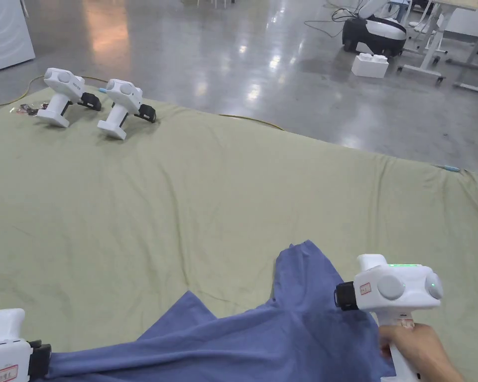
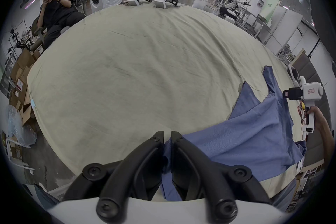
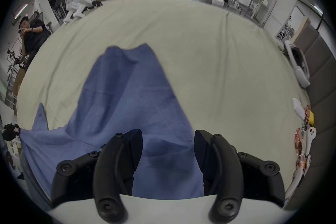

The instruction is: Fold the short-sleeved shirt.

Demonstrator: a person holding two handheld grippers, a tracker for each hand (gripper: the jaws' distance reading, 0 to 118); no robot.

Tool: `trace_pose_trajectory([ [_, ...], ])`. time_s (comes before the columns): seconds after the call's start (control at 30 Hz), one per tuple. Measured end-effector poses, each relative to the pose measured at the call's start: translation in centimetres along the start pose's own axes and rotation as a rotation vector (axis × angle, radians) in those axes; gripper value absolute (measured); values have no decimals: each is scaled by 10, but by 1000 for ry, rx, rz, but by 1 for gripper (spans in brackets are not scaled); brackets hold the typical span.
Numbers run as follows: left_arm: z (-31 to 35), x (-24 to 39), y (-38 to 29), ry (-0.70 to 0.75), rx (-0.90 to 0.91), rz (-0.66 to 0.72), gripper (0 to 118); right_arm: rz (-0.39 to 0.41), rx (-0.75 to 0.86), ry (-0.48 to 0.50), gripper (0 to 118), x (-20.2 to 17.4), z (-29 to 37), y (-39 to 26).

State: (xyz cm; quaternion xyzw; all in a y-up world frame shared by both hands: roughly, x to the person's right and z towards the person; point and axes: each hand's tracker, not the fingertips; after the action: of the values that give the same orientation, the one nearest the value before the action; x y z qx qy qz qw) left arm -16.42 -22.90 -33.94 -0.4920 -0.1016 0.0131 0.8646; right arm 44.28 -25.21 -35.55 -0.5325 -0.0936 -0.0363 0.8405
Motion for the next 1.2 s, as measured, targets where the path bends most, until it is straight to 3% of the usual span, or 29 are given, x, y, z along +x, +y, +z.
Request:
trace_pose_trajectory([
  [0.07,0,1,0,1,-1,1,10,-8,-60,32,66,-1,-17,3],
  [0.17,0,1,0,6,-1,3,10,25,-43,-6,60,-10,-25,3],
  [0.23,0,2,0,8,0,2,10,42,-23,-24,36,-15,-23,2],
  [0.27,0,2,0,9,1,1,10,52,-14,-17,9,-17,-22,2],
  [0.3,0,2,-1,10,0,0,10,57,-4,-2,7,-19,-22,2],
  [0.43,0,3,-1,16,6,-9,10,42,20,-11,6,-22,-16,-2],
  [0.6,11,5,6,-1,53,0,10,5,200,-52,5,-18,23,-15],
  [0.9,49,31,46,-78,213,-54,10,-70,486,-101,5,12,155,-29],
  [1.2,124,92,142,-179,421,-103,10,-83,717,-216,5,49,297,-14],
])
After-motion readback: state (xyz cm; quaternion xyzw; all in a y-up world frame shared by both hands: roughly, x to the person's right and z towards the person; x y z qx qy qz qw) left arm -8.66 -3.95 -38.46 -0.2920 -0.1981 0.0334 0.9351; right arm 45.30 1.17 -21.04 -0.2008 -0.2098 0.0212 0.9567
